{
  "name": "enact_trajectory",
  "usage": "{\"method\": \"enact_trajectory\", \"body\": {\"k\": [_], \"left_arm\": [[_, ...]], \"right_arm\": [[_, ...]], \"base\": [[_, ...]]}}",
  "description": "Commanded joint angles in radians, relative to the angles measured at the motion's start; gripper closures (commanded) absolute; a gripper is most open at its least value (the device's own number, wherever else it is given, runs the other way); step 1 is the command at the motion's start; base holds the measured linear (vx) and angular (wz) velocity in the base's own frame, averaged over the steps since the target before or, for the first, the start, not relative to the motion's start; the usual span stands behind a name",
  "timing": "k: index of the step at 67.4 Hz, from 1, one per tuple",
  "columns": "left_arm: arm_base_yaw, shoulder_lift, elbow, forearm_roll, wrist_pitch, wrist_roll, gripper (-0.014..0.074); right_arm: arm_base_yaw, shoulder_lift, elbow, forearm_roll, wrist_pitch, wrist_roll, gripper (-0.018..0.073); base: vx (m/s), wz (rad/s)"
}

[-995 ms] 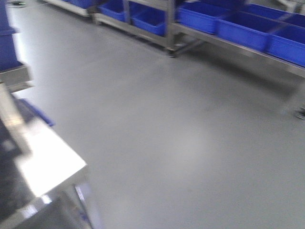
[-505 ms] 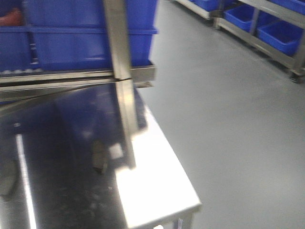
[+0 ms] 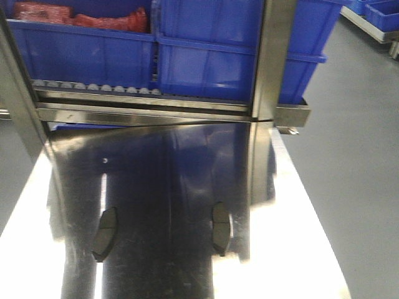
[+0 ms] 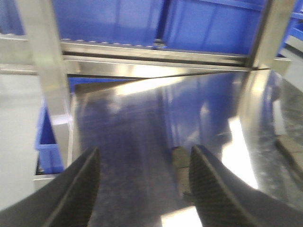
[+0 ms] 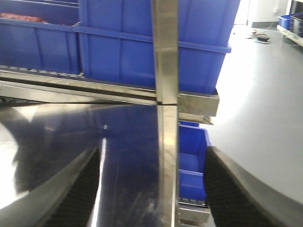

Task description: Move and align brake pads A on conveyor

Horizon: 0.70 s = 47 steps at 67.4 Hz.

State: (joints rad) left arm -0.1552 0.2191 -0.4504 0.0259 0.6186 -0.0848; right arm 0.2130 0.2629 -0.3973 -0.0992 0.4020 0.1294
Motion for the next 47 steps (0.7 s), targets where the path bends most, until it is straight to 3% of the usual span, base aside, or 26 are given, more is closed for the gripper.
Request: {"method": "enact_trajectory", "body": {"k": [1, 47], "left_arm": [[-0.003, 0.011, -0.025, -0.002, -0.076, -0.003, 0.0202], [-0.003, 0.011, -0.025, -0.002, -0.076, -0.003, 0.0202]], "right_arm": [[-0.003, 0.009, -0.027, -0.009, -0.07, -0.004, 0.011], [-0.003, 0.009, -0.027, -0.009, -0.07, -0.004, 0.011]], "base": [[0.08, 0.34], [0.01, 0.09]]}}
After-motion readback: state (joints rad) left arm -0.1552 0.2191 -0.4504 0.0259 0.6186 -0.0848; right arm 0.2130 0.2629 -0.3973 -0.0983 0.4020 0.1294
